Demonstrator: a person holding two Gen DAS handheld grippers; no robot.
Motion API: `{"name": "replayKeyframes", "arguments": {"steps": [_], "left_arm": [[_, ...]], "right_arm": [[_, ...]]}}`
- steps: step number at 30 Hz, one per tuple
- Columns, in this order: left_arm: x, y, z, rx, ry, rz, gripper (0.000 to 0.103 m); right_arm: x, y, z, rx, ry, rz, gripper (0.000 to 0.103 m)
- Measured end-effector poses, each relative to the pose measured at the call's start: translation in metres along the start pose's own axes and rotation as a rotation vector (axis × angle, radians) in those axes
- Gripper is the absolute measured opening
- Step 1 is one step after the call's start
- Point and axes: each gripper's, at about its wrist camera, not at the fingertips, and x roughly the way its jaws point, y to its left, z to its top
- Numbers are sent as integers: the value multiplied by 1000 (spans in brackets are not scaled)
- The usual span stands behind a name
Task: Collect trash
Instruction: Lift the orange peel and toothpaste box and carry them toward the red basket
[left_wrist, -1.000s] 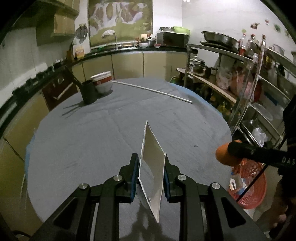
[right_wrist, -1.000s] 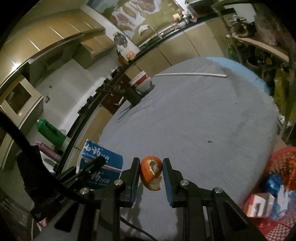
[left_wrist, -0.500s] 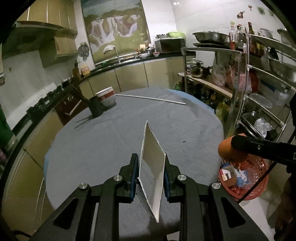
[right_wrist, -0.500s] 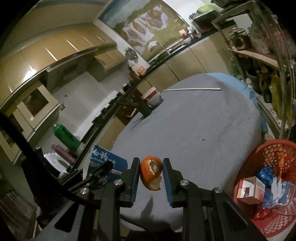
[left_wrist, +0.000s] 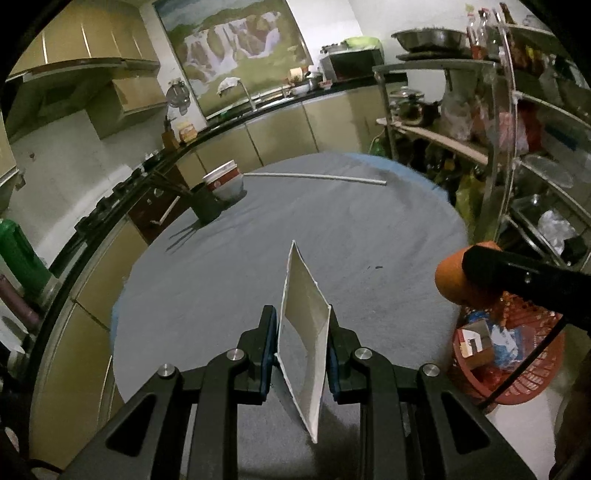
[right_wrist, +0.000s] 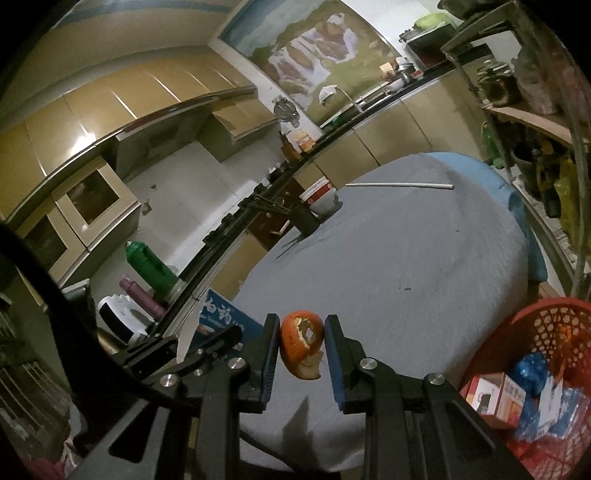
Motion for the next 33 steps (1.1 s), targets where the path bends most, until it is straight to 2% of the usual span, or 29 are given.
{"name": "replayKeyframes", "arguments": {"steps": [11, 20, 27, 33], "left_arm": [[16, -12, 12, -15, 71, 69, 25], [24, 10, 11, -74, 118, 106, 25], [39, 23, 16, -66, 96, 58, 25], [52, 29, 19, -58, 69, -18, 25]], "right_arm": [[23, -35, 24, 51, 51, 51, 27], [53, -41, 36, 62, 121, 82, 27], [53, -40, 37, 78, 89, 39, 27], [50, -36, 29, 100, 80, -45, 27]]}}
